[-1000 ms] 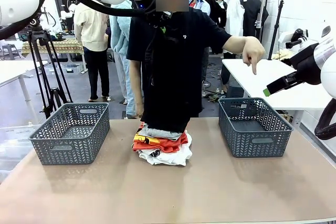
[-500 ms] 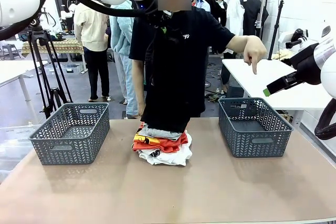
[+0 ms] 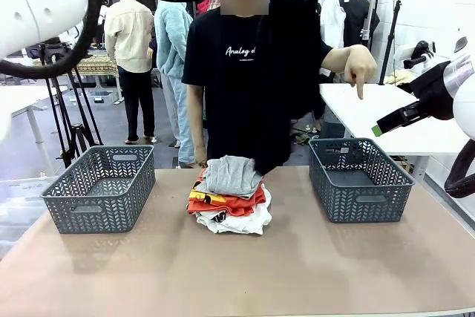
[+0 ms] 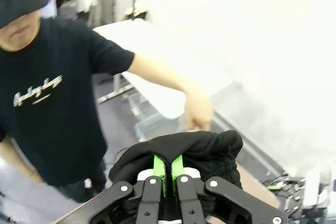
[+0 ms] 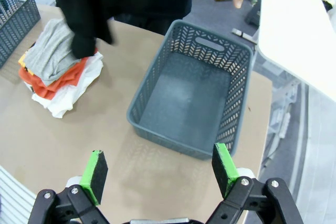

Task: Sort the tops and bottoms.
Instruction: Sort the clothes according to human instructions.

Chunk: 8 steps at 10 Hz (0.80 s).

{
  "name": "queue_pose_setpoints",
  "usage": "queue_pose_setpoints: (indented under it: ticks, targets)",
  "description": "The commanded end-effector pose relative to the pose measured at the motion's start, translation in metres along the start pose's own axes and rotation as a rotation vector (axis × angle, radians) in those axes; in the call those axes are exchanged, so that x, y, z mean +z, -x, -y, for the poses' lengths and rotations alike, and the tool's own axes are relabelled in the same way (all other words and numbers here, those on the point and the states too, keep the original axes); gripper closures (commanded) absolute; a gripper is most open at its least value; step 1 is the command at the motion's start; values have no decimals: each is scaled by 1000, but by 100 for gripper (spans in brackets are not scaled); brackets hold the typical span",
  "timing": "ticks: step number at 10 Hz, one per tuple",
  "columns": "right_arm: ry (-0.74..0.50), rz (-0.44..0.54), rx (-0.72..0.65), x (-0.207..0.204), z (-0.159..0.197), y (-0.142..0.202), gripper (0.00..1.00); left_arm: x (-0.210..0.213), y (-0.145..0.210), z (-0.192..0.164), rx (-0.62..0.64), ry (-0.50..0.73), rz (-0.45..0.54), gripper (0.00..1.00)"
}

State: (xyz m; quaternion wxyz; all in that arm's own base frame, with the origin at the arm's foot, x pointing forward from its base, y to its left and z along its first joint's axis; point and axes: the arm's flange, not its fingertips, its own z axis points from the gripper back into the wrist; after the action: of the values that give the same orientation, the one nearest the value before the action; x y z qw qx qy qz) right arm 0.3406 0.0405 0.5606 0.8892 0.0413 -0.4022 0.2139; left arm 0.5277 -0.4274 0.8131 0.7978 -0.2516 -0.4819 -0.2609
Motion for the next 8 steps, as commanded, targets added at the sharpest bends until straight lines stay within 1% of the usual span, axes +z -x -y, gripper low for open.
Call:
queue_pose_setpoints:
  ticks: [1,2,6,7,8]
  targets:
    - [-14,2,-5,-1,1,0,0,-24,-14,-2,4,91,-25,100]
    - [-14,2,-5,-1,1,0,0,0,0,0,0,0,0,100]
    - [-14,2,-5,-1,1,0,0,0,0,0,0,0,0,100]
    - [-14,2,-5,-1,1,0,0,-8,1,-1,6,25,-1,100]
    - [-14,2,-5,-1,1,0,0,-31,11,5,34,69,37,100]
